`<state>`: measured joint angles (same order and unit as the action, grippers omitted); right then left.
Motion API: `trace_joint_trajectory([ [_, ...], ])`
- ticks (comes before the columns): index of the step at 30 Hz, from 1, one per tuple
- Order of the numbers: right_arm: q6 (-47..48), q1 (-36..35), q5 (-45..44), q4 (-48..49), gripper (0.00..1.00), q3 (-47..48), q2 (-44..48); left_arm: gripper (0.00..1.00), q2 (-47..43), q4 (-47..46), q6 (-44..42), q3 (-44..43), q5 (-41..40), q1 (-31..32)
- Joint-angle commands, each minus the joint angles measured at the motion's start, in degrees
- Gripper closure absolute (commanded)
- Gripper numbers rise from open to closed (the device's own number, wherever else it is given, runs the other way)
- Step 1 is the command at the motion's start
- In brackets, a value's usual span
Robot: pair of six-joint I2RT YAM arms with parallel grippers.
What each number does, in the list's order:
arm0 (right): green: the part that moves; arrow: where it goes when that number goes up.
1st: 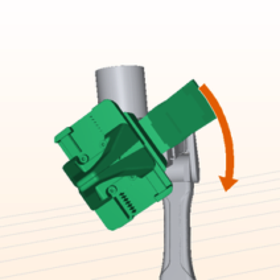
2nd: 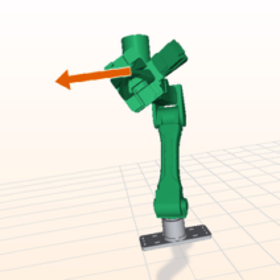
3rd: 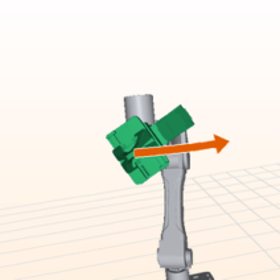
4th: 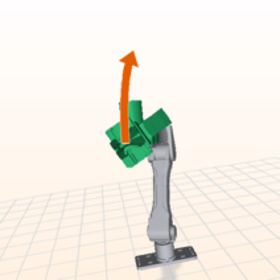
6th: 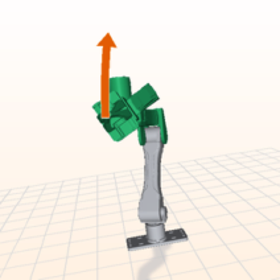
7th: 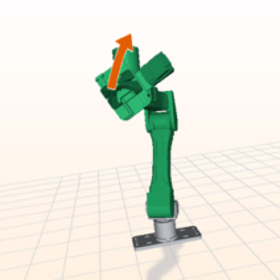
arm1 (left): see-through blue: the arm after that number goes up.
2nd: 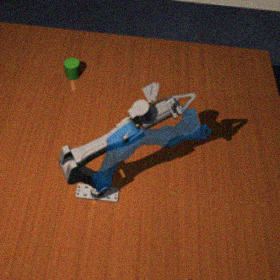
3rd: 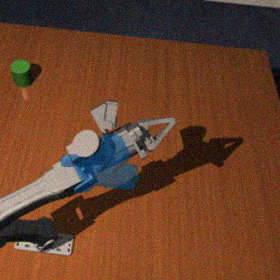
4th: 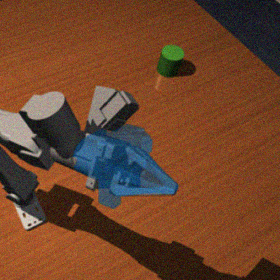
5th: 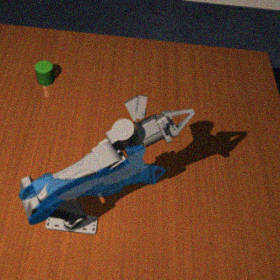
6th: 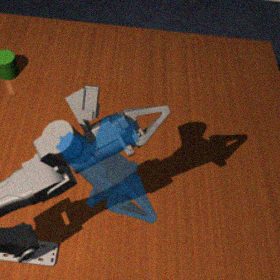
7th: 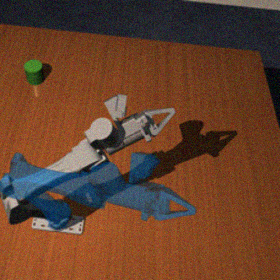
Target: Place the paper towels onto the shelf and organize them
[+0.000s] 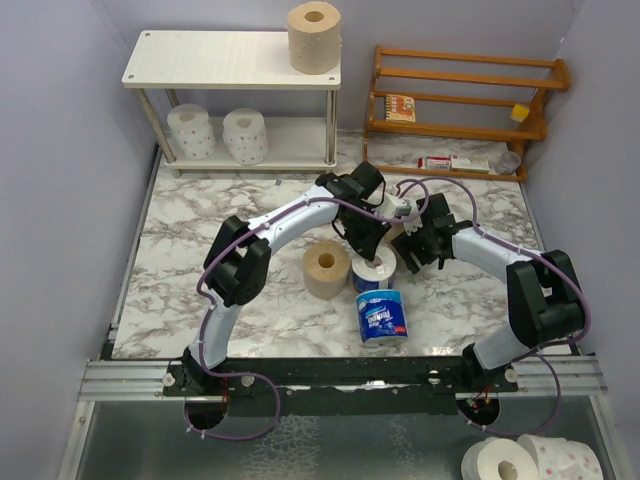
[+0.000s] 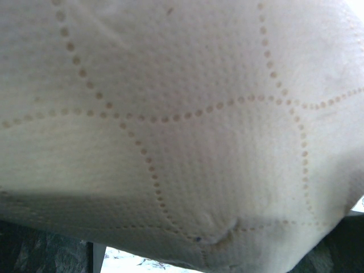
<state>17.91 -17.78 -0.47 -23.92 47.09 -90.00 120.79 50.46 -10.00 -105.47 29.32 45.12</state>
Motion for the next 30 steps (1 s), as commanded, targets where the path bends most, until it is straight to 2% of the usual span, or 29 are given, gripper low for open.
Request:
trace_joint_trajectory([
  [1,1.8,-0.4,-2.3,-3.3,0.25,-4.4,-5.5,1.00,2.2,0.5,0.2,-1.5,3.1,0.4],
  [5,1.9,-0.4,-2.3,-3.4,0.25,-4.3,-5.4,1.00,1.2,0.1,3.1,-5.9,9.2,-1.4],
  [9,1.8,-0.4,-2.2,-3.4,0.25,-4.4,-5.3,1.00,1.2,0.3,10.9,-16.0,11.0,-6.3],
  [11,1.8,-0.4,-2.2,-3.4,0.25,-4.4,-5.3,1.00,0.8,1.2,13.9,-21.3,8.3,-8.5],
  [13,1.9,-0.4,-2.3,-3.4,0.25,-4.4,-5.3,1.00,-0.9,1.4,14.6,-24.0,1.8,-9.9],
  [17,1.9,-0.4,-2.3,-3.3,0.25,-4.4,-5.7,1.00,-4.8,1.3,16.6,-22.5,-6.6,-12.1],
  [23,1.8,-0.4,-3.1,-3.3,0.25,-4.3,-5.6,1.00,-7.4,0.7,24.7,-18.3,-8.8,-18.6],
  [24,1.7,-0.4,-3.1,-3.2,0.25,-4.2,-5.1,1.00,-7.8,-0.4,25.9,-17.4,-7.2,-20.1],
  [30,1.8,-0.4,-1.8,-3.3,0.25,-4.1,-2.4,1.00,-13.9,-7.5,35.5,-10.7,-13.4,-28.9],
])
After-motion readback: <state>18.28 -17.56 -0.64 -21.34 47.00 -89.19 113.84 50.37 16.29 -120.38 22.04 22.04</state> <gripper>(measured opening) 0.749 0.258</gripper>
